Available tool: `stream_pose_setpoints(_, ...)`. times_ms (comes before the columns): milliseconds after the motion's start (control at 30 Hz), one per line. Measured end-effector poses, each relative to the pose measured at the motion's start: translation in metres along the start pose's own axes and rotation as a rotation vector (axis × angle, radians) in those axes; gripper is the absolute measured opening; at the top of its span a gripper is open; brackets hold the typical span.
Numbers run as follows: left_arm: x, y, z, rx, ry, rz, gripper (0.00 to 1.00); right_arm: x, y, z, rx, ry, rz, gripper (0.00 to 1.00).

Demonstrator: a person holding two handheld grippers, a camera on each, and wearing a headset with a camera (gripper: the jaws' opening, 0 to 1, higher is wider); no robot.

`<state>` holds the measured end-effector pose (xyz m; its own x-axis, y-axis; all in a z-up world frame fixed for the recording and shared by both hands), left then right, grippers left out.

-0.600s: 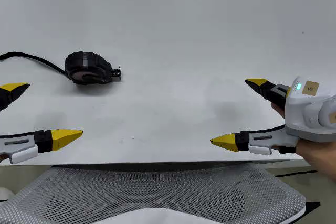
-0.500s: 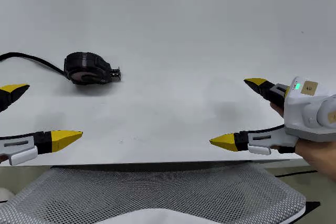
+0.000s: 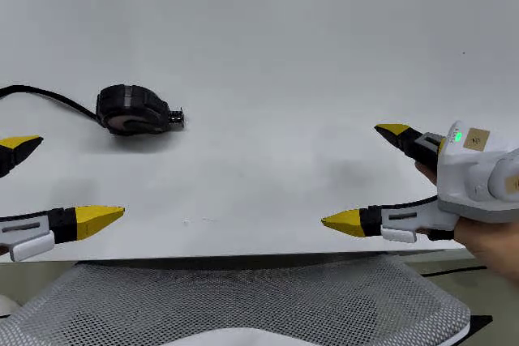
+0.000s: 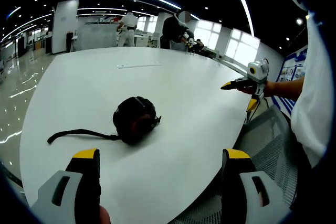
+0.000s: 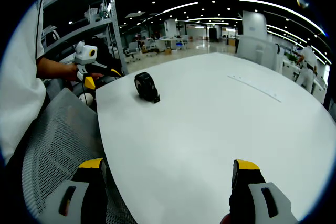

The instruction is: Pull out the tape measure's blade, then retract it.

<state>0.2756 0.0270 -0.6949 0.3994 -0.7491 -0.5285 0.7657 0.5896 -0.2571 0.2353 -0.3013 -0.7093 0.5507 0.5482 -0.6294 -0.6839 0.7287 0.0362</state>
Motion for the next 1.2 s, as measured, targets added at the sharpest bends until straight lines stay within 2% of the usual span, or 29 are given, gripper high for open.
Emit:
stream_pose_setpoints(400,0.001,-0.003,0.002,-0.003,-0.005,-0.005,0.94,0.001,0.004,0.002,-0.01,0.004,0.0,0.99)
stream_pose_setpoints(767,0.002,-0.001,0.005,0.007,-0.006,-0.007,0.94,0.001,0.005,0.003,-0.013,0.005,0.006,0.99)
stream_pose_setpoints(1200,0.008,0.004,0.008,0.009,-0.01,-0.02,0.93,0.019,0.008,0.009,-0.039,0.006,0.05,0.99)
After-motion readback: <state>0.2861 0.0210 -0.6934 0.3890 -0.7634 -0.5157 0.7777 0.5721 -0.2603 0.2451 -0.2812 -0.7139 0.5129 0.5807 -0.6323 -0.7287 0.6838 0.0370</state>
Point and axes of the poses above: the centre of the closed fingertips' face, and the gripper's own axes: x roughly forward along the fingers, y roughly to its left, z roughly out of its top, the point moved 2 cm from there along -x, roughly backward along the fingers, and after that the axes turned 6 degrees about -z, right-handed, at the moved point
